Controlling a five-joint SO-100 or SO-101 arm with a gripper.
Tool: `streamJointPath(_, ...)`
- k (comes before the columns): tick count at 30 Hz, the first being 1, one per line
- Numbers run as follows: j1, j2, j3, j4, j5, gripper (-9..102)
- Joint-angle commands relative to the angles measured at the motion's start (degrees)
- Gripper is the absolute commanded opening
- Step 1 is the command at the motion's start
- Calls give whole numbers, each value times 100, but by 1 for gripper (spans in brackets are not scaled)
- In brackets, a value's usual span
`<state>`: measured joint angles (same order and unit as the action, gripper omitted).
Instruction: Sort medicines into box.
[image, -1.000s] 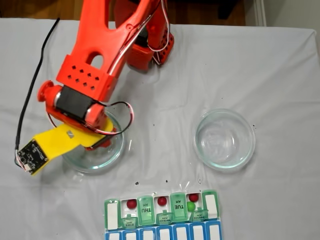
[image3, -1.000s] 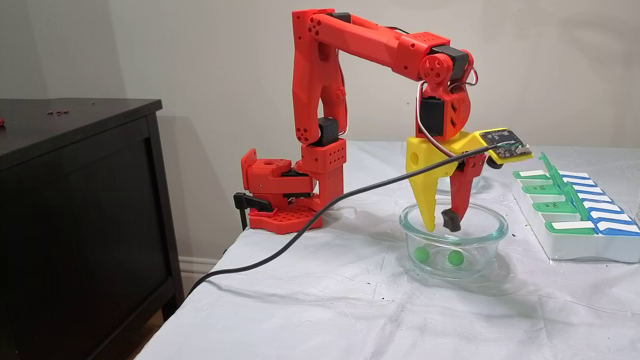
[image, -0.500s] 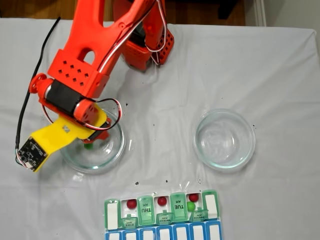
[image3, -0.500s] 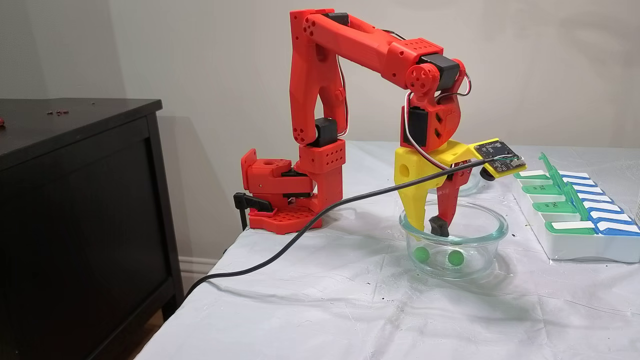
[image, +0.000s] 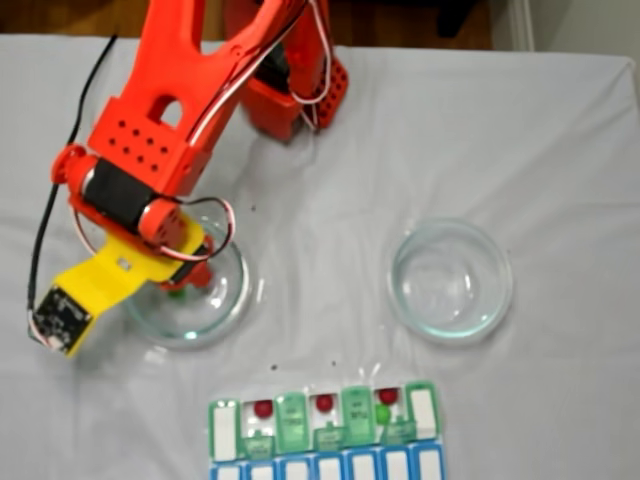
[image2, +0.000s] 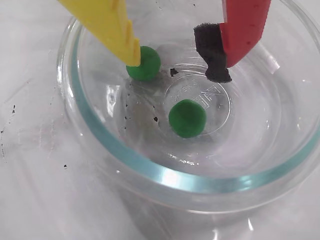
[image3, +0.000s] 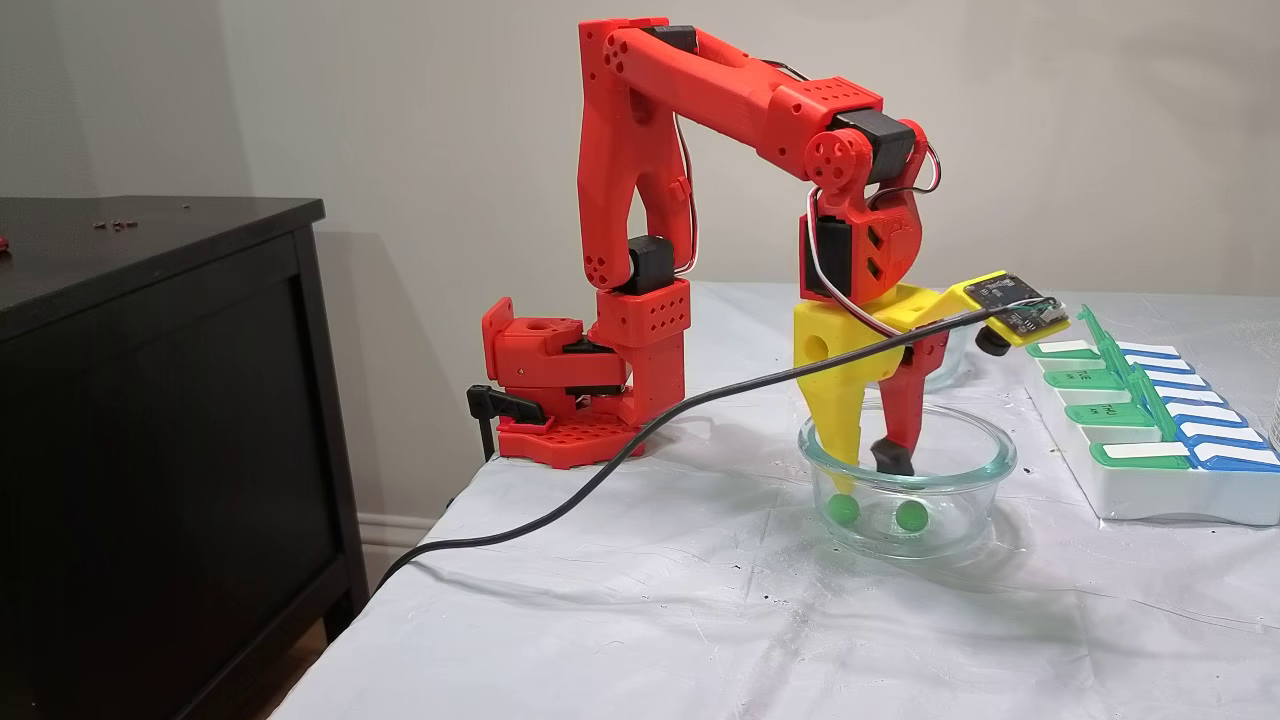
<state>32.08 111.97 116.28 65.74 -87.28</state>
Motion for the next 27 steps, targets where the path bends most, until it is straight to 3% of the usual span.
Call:
streamJointPath(1,88,-18,-457,18,-404,23)
streamJointPath(6,62,-519,-659,26,-1055,23)
streamJointPath(14,132,-1582,-1749,923,-1951,25)
streamJointPath(27,255,-1775,-2048,1239,-2865,26)
